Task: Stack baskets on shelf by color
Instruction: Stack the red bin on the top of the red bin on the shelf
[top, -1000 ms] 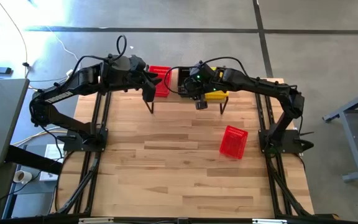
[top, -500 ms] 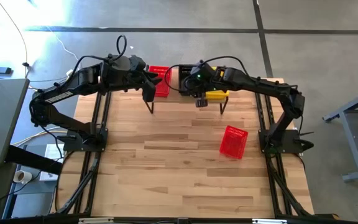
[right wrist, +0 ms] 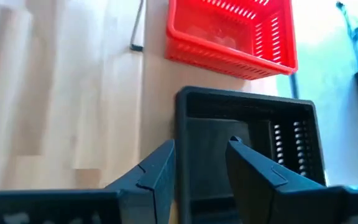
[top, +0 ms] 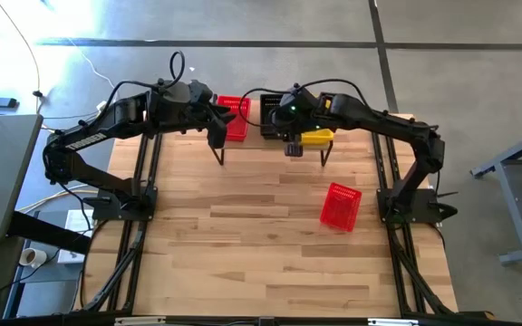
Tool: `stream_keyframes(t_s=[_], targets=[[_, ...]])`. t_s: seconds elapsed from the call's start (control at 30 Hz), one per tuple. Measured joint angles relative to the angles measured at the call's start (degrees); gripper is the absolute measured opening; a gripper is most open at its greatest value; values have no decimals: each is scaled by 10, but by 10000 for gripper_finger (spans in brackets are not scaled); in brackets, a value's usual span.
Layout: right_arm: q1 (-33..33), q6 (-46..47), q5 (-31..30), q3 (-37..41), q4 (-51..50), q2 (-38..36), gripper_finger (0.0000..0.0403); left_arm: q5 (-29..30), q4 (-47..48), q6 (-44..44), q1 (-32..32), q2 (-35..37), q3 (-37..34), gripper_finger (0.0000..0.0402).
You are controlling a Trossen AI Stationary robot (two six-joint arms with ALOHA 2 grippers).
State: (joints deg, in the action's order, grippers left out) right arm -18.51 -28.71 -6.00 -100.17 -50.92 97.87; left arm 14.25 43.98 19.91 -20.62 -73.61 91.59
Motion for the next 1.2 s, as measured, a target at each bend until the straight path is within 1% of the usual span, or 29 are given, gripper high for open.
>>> stream_keyframes(t_s=[0.1,0.2,0.3,0.4,0.53,0.67,0.87,1.03,1.07,1.2], targets=[[8,75,5,-34,-50,0,129,0,8,-2,0,0,0,129],[15,156,36,-57,-92,0,129,1,23,-26,0,0,0,129],[26,224,64,-60,-111,-1,129,1,41,-61,0,0,0,129],[47,294,64,-60,-138,-1,129,0,55,-97,0,0,0,129],[86,381,31,-59,-179,-1,129,-1,74,-132,0,0,0,129],[128,461,-30,-59,-237,-1,129,-1,92,-158,0,0,0,129],[186,589,-117,-59,-314,-1,129,-1,93,-185,4,0,0,129],[224,698,-154,-58,-395,4,129,-1,93,-191,4,0,0,129],[230,712,-160,-54,-391,3,129,-1,94,-194,4,0,0,129],[248,776,-161,6,-391,-18,129,-1,100,-206,4,0,0,129]])
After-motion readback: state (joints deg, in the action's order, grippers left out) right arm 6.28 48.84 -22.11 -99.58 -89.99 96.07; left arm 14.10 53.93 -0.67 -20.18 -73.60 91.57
